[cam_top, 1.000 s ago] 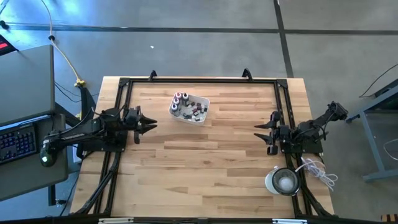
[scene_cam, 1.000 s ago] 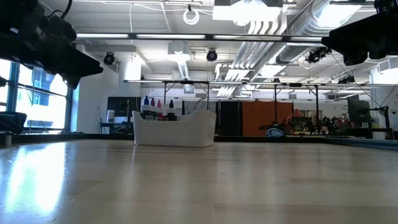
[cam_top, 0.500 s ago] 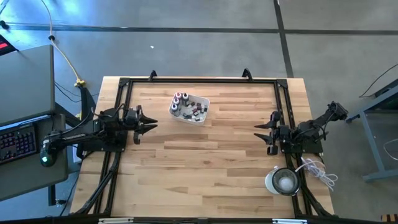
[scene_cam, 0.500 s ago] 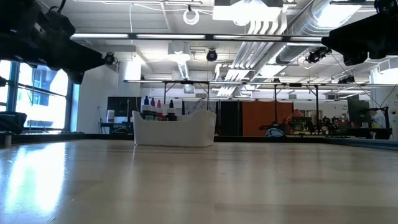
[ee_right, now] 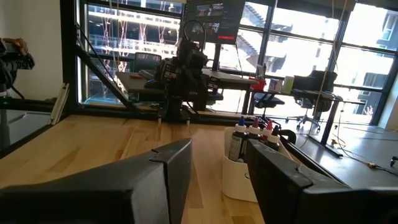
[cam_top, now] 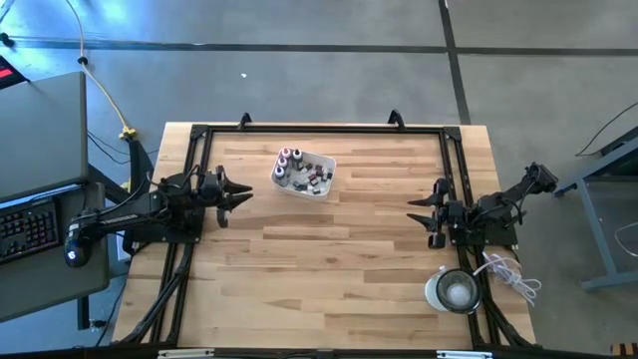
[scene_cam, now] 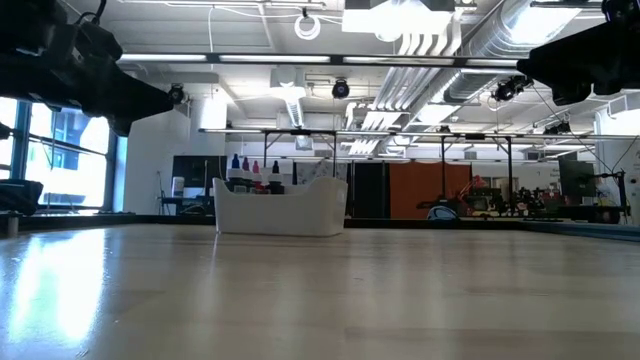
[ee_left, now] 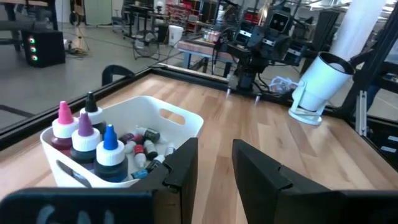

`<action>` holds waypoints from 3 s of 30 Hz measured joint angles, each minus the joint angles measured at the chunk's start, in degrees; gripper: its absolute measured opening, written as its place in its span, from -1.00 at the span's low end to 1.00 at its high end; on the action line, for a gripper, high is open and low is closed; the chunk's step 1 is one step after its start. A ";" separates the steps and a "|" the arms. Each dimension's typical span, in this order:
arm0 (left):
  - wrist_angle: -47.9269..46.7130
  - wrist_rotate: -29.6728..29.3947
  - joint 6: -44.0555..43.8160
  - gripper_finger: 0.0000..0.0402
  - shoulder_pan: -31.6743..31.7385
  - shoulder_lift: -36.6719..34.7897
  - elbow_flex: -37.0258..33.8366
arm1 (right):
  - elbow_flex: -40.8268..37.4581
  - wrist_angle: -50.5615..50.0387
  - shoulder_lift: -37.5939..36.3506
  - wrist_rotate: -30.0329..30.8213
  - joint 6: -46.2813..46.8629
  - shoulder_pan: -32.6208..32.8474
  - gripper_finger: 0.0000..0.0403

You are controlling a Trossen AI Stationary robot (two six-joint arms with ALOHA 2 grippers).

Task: Pick & Place food coloring
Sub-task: Return to Home Position

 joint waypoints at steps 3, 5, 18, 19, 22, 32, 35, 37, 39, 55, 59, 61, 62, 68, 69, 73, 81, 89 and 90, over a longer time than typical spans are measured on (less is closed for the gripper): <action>0.00 0.00 -0.03 -0.51 0.00 0.00 0.00 | 0.00 0.02 0.00 0.00 0.00 0.00 -0.28; 0.00 0.02 -0.03 -0.51 0.01 0.01 0.00 | 0.00 0.02 0.00 0.00 0.00 -0.02 -0.27; 1.78 -0.42 -0.06 -0.51 0.00 0.00 -0.15 | 0.00 0.02 0.00 0.00 0.00 0.00 -0.28; 1.86 -0.42 -0.06 -0.51 0.00 0.01 -0.15 | 0.00 0.02 0.00 0.02 0.00 -0.02 -0.28; 1.86 -0.42 -0.06 -0.51 0.00 0.00 -0.15 | 0.00 0.02 0.00 0.01 0.00 0.00 -0.27; 2.03 -0.43 -0.08 -0.51 0.00 0.01 -0.15 | 0.00 0.00 0.00 0.02 0.00 -0.01 -0.27; 2.06 -0.43 -0.08 -0.51 0.00 0.01 -0.13 | 0.00 0.02 0.00 0.00 0.00 -0.02 -0.28; 2.10 -0.44 -0.08 -0.51 0.00 0.01 -0.13 | 0.00 0.02 0.00 0.00 0.00 -0.02 -0.28; 2.13 -0.44 -0.08 -0.51 0.00 0.01 -0.13 | 0.00 0.02 0.02 0.02 0.00 0.00 -0.27; 2.16 -0.46 -0.08 -0.51 0.00 0.01 -0.09 | 0.00 0.02 0.00 0.02 0.00 0.00 -0.27; 2.18 -0.46 -0.08 -0.51 0.00 0.01 -0.07 | 0.00 0.01 0.01 0.01 0.00 -0.02 -0.28; 2.19 -0.46 -0.08 -0.51 0.00 0.01 -0.07 | 0.00 0.02 0.00 0.01 0.00 -0.02 -0.28; 2.19 -0.46 -0.08 -0.51 0.00 0.01 -0.07 | 0.00 0.02 0.00 0.02 0.00 0.00 -0.28; 2.19 -0.48 -0.08 -0.51 0.00 0.01 -0.04 | 0.00 0.02 0.02 0.02 0.00 -0.02 -0.28; 2.19 -0.48 -0.08 -0.51 0.00 0.01 -0.04 | 0.00 0.02 0.02 0.02 0.00 0.00 -0.28; 2.19 -0.48 -0.08 -0.51 0.00 0.01 -0.04 | 0.00 0.02 0.00 0.01 0.00 0.00 -0.27; 2.21 -0.48 -0.08 -0.51 0.00 0.01 -0.02 | 0.00 0.02 0.00 0.02 0.00 0.00 -0.27; 2.21 -0.48 -0.10 -0.51 0.00 0.01 -0.02 | 0.00 0.02 0.00 0.02 0.00 0.00 -0.27; 2.21 -0.49 -0.08 -0.51 0.00 0.01 -0.02 | 0.00 0.00 0.01 0.00 0.00 -0.01 -0.27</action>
